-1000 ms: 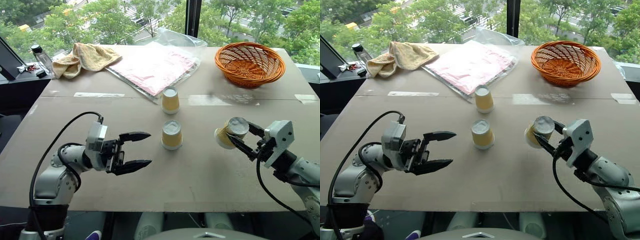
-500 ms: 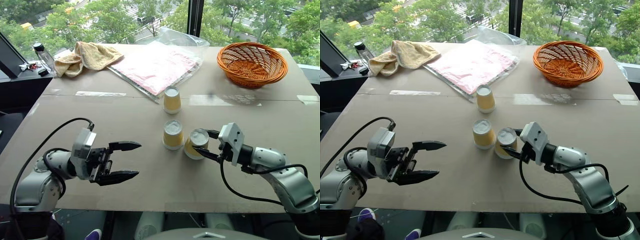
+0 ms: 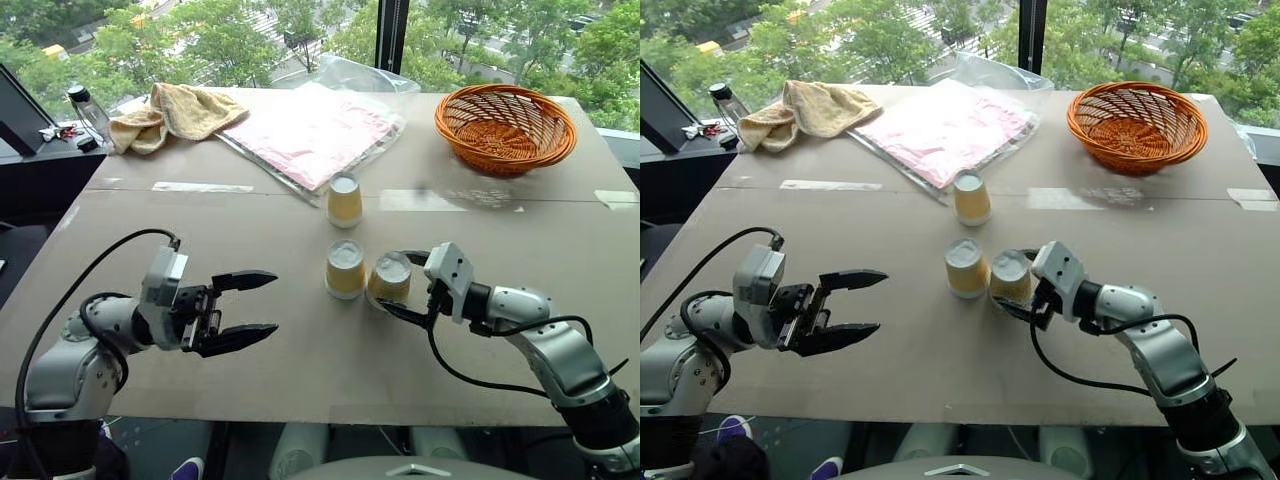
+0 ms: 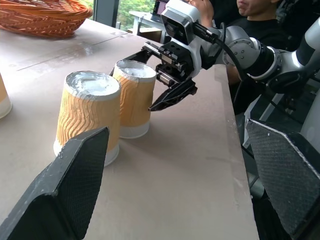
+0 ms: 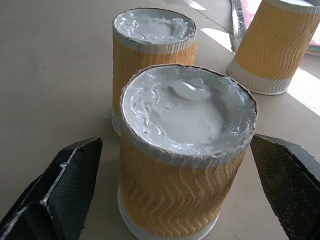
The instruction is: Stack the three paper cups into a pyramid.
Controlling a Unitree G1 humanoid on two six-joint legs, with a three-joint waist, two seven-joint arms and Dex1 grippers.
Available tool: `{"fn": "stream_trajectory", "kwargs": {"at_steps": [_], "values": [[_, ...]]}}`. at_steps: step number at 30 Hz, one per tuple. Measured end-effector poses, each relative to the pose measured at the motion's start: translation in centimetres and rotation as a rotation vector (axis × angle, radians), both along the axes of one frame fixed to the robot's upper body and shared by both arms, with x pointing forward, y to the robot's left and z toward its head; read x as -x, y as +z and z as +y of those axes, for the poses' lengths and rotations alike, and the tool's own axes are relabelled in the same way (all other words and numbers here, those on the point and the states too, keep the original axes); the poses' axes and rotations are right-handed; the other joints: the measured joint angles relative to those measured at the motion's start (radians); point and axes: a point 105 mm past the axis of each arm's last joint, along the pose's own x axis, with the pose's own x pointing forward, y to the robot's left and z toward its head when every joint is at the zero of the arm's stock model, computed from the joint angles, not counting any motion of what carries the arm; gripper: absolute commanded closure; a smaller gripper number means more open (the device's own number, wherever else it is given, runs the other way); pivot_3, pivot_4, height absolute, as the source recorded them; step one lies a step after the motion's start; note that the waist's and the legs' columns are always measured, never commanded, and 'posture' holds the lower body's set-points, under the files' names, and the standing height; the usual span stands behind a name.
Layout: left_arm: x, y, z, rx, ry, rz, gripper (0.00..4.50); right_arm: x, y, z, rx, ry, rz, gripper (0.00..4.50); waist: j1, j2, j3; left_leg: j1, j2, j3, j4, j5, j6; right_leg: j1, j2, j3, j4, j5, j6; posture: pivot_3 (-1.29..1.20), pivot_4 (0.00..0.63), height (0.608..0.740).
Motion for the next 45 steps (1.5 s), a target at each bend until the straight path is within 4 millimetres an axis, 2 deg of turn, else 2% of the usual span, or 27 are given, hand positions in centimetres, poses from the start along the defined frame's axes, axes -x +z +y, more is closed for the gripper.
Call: {"fn": "stream_trajectory", "kwargs": {"at_steps": [4,7,10,12,16,17,18,21,23,24,25,26,27,30,32,35,38,39,41,43,45], "values": [[-3.5,1.4,0.5,0.030,0.173,-0.033,0.00,1.3,2.7,-0.9,-0.064,0.008,-0.068,0.09,-0.002,-0.001,0.000,0.000,0.000,-0.001,0.000,0.000,0.000,0.000,0.000,0.000,0.000,0.001,0.003,0.00,0.150,0.740],[-7.5,2.6,0.8,0.014,0.329,-0.017,0.00,3.2,4.2,-2.3,-0.094,0.011,-0.084,0.09,0.004,-0.002,0.001,0.000,-0.001,-0.003,0.001,0.000,0.000,0.001,0.000,-0.003,0.001,0.001,0.003,0.00,0.150,0.740],[-9.7,3.2,0.2,-0.011,0.367,-0.009,0.00,4.4,5.3,-3.1,-0.118,0.011,-0.104,0.09,-0.002,-0.003,0.001,0.000,-0.001,-0.003,0.000,0.000,0.000,0.001,0.000,-0.003,0.001,0.002,0.003,0.00,0.150,0.740],[-12.0,3.5,-1.4,-0.049,0.375,-0.021,0.00,5.7,6.1,-4.1,-0.150,-0.015,-0.117,0.09,0.004,-0.004,0.002,-0.001,-0.002,-0.003,0.001,0.000,0.000,0.002,0.000,-0.003,0.001,0.002,0.003,0.00,0.150,0.740],[-14.6,2.8,-4.4,-0.107,0.338,-0.044,0.00,7.8,8.0,-4.9,-0.193,-0.042,-0.183,0.09,-0.002,-0.005,0.002,-0.001,-0.002,-0.002,0.001,0.000,0.000,0.002,0.000,-0.002,0.001,0.002,0.003,0.00,0.150,0.740],[-14.6,2.8,-4.4,-0.107,0.338,-0.044,0.00,7.8,8.0,-4.9,-0.193,-0.042,-0.183,0.09,-0.002,-0.005,0.002,-0.001,-0.002,-0.002,0.001,0.000,0.000,0.002,0.000,-0.002,0.001,0.002,0.003,0.00,0.150,0.740],[-15.2,2.0,-5.9,-0.125,0.308,-0.046,0.00,8.5,8.7,-5.1,-0.202,-0.055,-0.215,0.09,-0.008,-0.005,0.003,0.000,-0.001,-0.001,0.001,0.000,0.000,0.002,0.000,-0.001,0.001,0.002,0.003,0.00,0.150,0.740],[-17.1,0.7,-8.2,-0.162,0.300,-0.050,0.00,9.2,9.0,-5.6,-0.212,-0.114,-0.238,0.09,-0.001,-0.007,0.003,-0.001,-0.001,-0.002,0.002,0.000,0.000,0.002,0.001,-0.003,0.001,0.001,0.004,0.00,0.150,0.740],[-18.1,0.2,-8.8,-0.175,0.328,-0.056,0.00,9.5,9.0,-5.7,-0.213,-0.133,-0.244,0.09,-0.005,-0.008,0.004,-0.001,-0.002,-0.002,0.002,0.000,0.000,0.002,0.000,-0.002,0.001,0.001,0.004,0.00,0.150,0.740],[-18.5,0.2,-9.0,-0.176,0.336,-0.059,0.52,9.6,9.0,-5.8,-0.215,-0.143,-0.245,0.00,-0.006,-0.009,0.004,-0.001,-0.002,-0.001,0.002,0.000,0.000,0.002,0.000,-0.002,0.001,0.001,0.004,0.00,0.150,0.740],[-18.8,0.1,-9.2,-0.177,0.345,-0.059,0.70,9.6,8.9,-5.9,-0.216,-0.152,-0.245,0.00,-0.004,-0.009,0.005,-0.001,-0.002,-0.002,0.002,0.000,0.000,0.002,0.000,-0.002,0.001,0.001,0.004,0.00,0.150,0.740],[-19.1,0.2,-9.3,-0.181,0.357,-0.067,1.25,9.7,8.9,-6.0,-0.218,-0.162,-0.244,0.00,-0.006,-0.010,0.005,-0.001,-0.002,-0.002,0.002,0.000,0.000,0.002,0.000,-0.002,0.001,0.001,0.004,0.00,0.150,0.740],[-19.4,0.1,-9.4,-0.185,0.362,-0.068,1.58,9.7,8.9,-6.1,-0.221,-0.172,-0.249,0.00,-0.005,-0.010,0.005,-0.001,-0.002,-0.002,0.002,0.000,0.000,0.002,0.000,-0.002,0.001,0.001,0.004,0.00,0.150,0.740],[-19.5,0.1,-9.8,-0.176,0.341,-0.086,2.14,10.2,8.5,-6.7,-0.217,-0.219,-0.247,0.00,-0.002,-0.010,0.006,-0.001,-0.002,-0.002,0.002,0.000,0.000,0.002,0.000,-0.002,0.001,0.001,0.004,0.00,0.150,0.740],[-19.5,0.1,-9.4,-0.157,0.338,-0.080,2.14,10.4,8.3,-6.8,-0.210,-0.233,-0.248,0.00,-0.002,-0.011,0.006,-0.001,-0.002,-0.002,0.002,0.000,0.000,0.002,0.000,-0.002,0.001,0.001,0.004,0.00,0.150,0.740],[-19.1,1.4,-9.4,-0.060,0.288,-0.071,2.14,10.6,8.3,-6.9,-0.206,-0.242,-0.257,0.00,-0.003,-0.012,0.007,-0.001,-0.002,-0.002,0.003,0.000,0.000,0.002,0.000,-0.003,0.001,0.001,0.004,0.00,0.150,0.740],[-16.8,5.6,-9.9,0.059,0.082,-0.108,2.14,10.9,8.1,-6.9,-0.199,-0.244,-0.244,0.00,-0.005,-0.012,0.008,-0.002,-0.001,-0.002,0.002,0.000,0.000,0.002,0.000,-0.003,0.001,0.001,0.004,0.00,0.150,0.740],[-15.5,7.5,-10.0,0.076,-0.003,-0.155,2.14,11.0,7.9,-7.0,-0.197,-0.247,-0.232,0.00,-0.006,-0.012,0.008,-0.002,-0.001,-0.002,0.002,0.000,0.000,0.002,0.000,-0.003,0.001,0.001,0.004,0.00,0.150,0.740],[-13.6,9.3,-10.1,0.079,-0.110,-0.208,2.14,11.1,7.7,-7.1,-0.188,-0.252,-0.216,0.00,-0.007,-0.011,0.008,-0.002,-0.001,-0.002,0.002,0.000,0.000,0.002,0.000,-0.002,0.001,0.001,0.004,0.00,0.150,0.740],[-11.2,9.1,-10.2,0.035,-0.215,-0.210,2.14,11.4,7.4,-7.2,-0.177,-0.246,-0.197,0.00,-0.007,-0.009,0.006,0.000,-0.001,-0.001,0.002,0.000,0.000,0.003,0.000,-0.001,0.001,0.001,0.004,0.00,0.150,0.740],[-9.7,7.2,-10.7,-0.006,-0.271,-0.160,2.14,11.6,7.2,-7.1,-0.172,-0.233,-0.183,0.00,-0.004,-0.009,0.006,0.001,-0.001,-0.002,0.002,0.000,0.000,0.004,0.000,-0.002,0.002,0.001,0.003,0.00,0.150,0.740]]}}
